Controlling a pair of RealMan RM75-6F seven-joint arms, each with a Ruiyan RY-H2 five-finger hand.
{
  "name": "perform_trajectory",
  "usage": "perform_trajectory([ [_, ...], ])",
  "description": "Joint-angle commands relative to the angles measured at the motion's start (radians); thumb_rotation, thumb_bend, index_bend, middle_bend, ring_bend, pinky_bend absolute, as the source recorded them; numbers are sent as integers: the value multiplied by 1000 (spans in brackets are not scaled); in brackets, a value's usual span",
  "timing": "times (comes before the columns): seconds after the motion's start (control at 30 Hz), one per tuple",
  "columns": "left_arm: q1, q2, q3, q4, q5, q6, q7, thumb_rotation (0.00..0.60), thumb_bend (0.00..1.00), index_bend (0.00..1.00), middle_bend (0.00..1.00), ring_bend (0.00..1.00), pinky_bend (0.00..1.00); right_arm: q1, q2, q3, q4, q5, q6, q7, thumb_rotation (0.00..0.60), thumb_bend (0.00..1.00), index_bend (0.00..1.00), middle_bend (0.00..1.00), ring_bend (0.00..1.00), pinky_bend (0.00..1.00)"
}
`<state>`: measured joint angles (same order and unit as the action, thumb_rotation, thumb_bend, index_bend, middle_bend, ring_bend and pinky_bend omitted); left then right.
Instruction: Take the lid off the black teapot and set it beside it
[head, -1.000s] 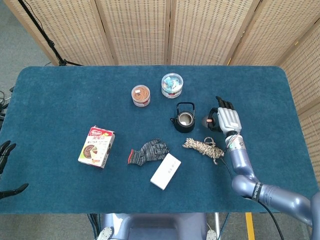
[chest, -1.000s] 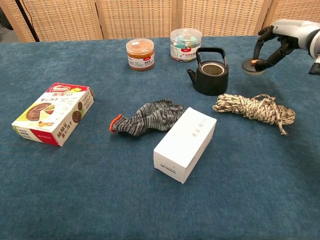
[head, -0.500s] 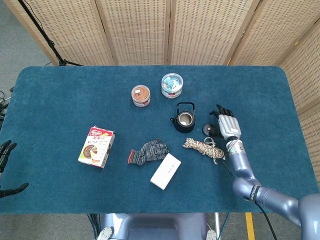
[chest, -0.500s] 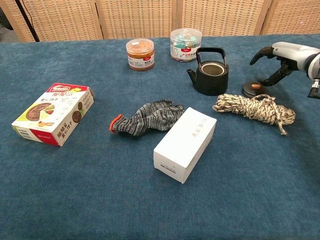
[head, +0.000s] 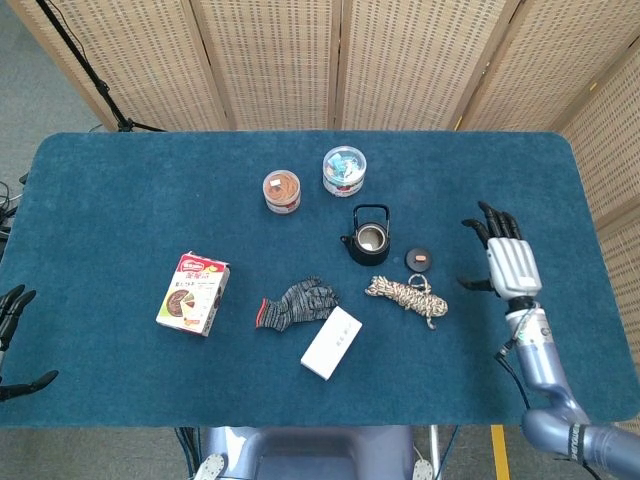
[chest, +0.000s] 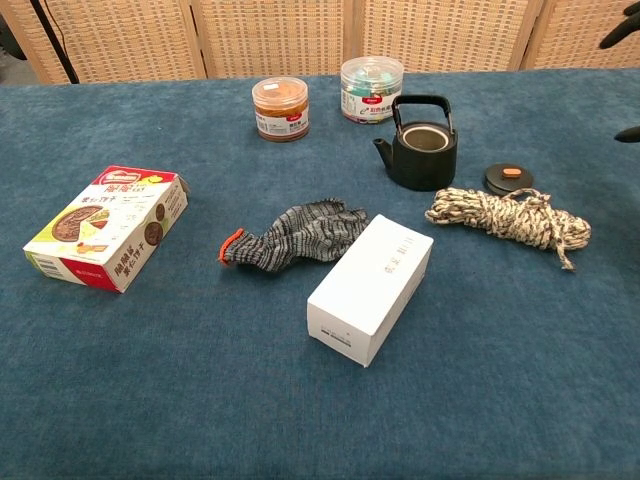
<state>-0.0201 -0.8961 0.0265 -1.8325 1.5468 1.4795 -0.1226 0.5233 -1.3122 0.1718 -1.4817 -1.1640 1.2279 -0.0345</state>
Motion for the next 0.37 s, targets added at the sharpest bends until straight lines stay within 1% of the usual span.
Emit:
perform_trajectory([
  [0.03, 3, -8, 1, 4, 4, 6, 10, 600, 0, 0, 0, 0, 0, -94, 57, -75, -12, -129, 105, 69, 600, 0, 148, 0, 0, 0],
  [0.1, 6, -16, 1, 7, 5, 14, 20, 600, 0, 0, 0, 0, 0, -144, 69, -113, 16, -197, 178, 70, 600, 0, 127, 0, 0, 0],
  [0.2, 12, -24, 0, 11, 7, 27, 32, 600, 0, 0, 0, 0, 0, -204, 62, -152, 66, -257, 261, 53, 600, 0, 93, 0, 0, 0],
  [0.37, 24, -34, -3, 22, 11, 54, 43, 600, 0, 0, 0, 0, 0, -283, 55, -185, 102, -294, 334, 90, 600, 0, 68, 0, 0, 0],
])
